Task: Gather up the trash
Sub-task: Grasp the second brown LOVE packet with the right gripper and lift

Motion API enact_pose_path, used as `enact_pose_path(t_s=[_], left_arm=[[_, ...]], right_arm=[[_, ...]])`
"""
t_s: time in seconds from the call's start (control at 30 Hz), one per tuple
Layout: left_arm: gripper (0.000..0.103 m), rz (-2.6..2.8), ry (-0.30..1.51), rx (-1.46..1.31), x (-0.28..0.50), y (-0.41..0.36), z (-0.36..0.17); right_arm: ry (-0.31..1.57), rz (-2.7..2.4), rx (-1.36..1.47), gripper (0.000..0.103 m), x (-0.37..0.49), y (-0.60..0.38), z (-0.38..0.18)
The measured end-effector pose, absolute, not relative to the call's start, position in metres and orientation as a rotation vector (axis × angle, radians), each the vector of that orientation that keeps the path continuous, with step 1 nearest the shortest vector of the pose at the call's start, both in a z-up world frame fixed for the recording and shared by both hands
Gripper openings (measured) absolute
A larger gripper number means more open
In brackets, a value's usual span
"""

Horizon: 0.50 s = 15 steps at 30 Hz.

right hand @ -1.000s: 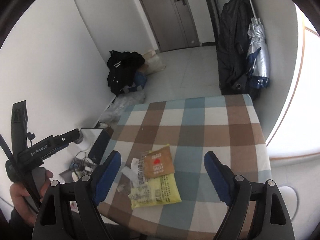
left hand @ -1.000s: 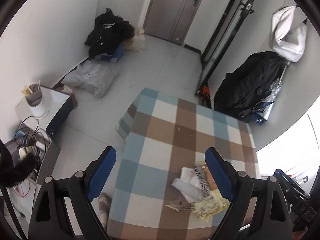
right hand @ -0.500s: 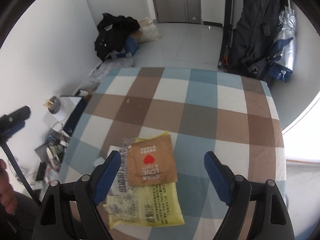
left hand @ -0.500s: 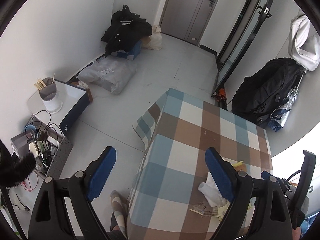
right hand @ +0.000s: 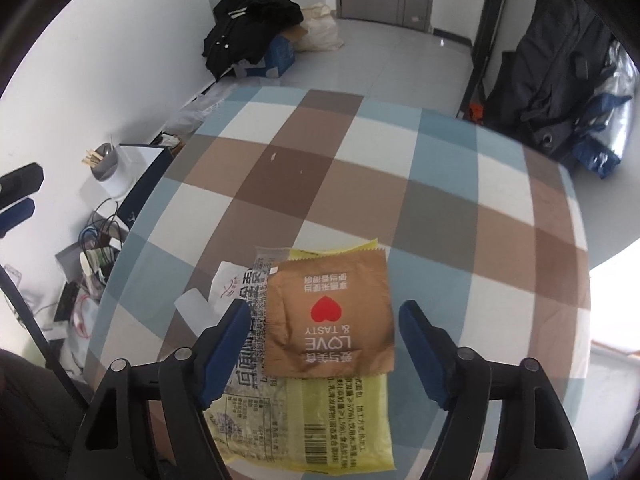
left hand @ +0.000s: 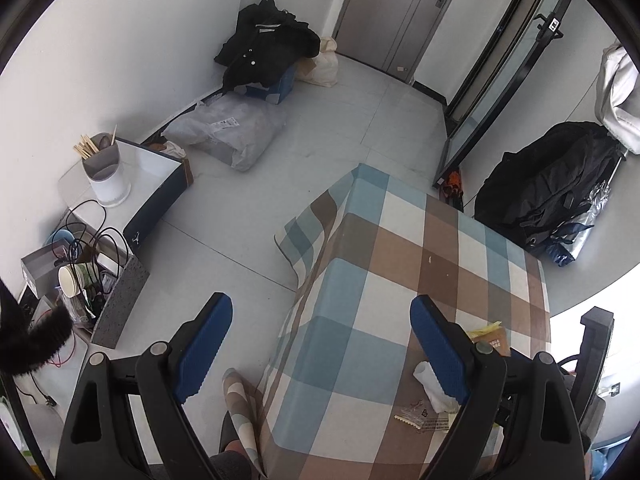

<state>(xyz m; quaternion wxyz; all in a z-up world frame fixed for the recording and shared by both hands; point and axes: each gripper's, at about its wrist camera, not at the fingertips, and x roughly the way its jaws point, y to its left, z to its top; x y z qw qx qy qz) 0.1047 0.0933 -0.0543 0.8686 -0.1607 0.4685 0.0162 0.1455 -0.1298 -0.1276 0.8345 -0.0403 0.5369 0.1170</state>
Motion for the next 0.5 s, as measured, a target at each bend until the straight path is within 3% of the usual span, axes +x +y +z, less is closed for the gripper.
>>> enact_pose_path(t_s=[0.5], left_arm=[[0.089, 0.047, 1.0, -0.304, 0.1052, 0.0917, -0.0586]], right_arm=[[1.106, 0.261, -0.154, 0.05, 0.1375, -0.1254, -0.124]])
